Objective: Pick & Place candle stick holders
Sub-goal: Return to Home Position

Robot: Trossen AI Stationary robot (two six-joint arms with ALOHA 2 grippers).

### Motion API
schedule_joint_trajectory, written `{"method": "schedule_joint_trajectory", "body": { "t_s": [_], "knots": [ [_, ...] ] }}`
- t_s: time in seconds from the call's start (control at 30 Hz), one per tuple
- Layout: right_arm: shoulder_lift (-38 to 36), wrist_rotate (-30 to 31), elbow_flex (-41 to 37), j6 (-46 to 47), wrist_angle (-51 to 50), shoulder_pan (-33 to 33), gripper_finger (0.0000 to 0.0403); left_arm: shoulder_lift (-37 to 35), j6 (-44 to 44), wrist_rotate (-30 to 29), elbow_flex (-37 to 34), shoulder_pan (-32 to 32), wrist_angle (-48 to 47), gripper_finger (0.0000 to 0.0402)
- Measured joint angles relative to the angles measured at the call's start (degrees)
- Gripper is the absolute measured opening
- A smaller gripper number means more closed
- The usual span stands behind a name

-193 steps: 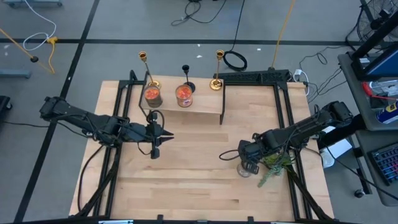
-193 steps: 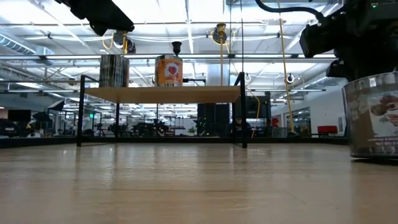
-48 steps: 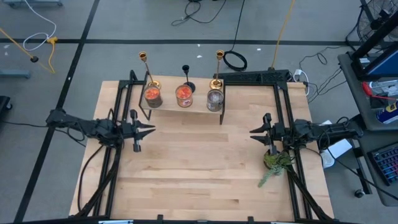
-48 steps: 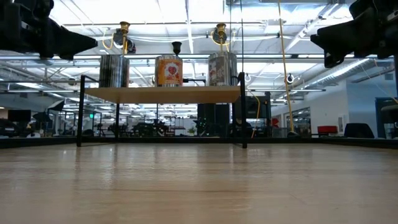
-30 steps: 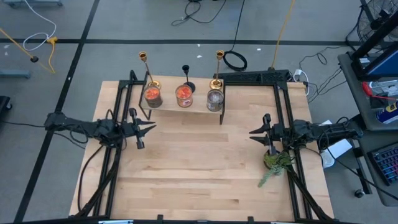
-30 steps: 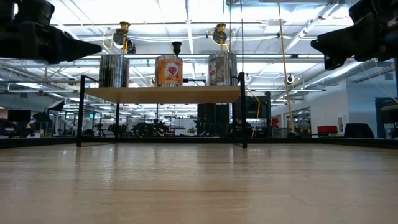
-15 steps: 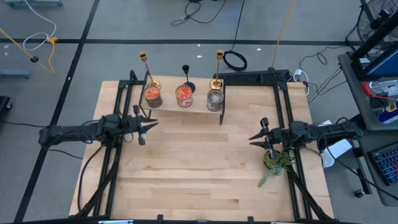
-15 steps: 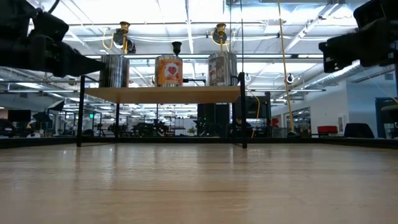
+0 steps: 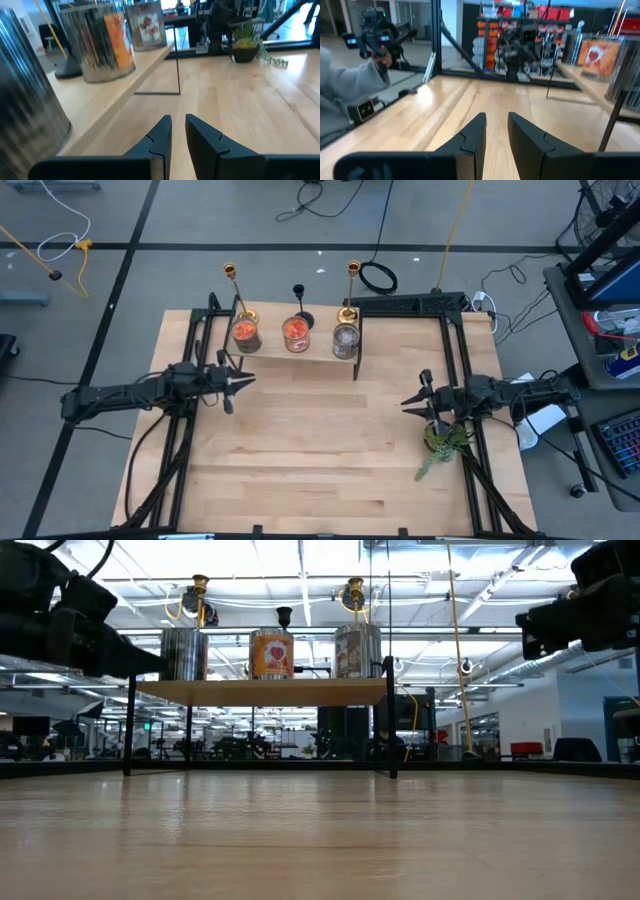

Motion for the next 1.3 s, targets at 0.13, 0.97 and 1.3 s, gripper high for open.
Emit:
{"method": "schedule_joint_trajectory", "body": {
  "t_s": [0.13,0.97,1.3],
  "knots": [
    [0.0,0.2,-0.1,-0.2,-3.9,0.0,0.0075,0.1,0.4,-0.4,0.0,0.0,-2.2,0.0060],
    [1.0,-0.1,-0.2,0.5,1.6,0.0,0.0075,0.1,0.1,-0.6,0.1,0.0,-2.9,0.0060],
    [1.0,-0.1,-0.2,0.5,1.8,0.0,0.0075,0.1,0.1,-0.8,0.0,0.0,-1.9,0.0060]
  ]
}}
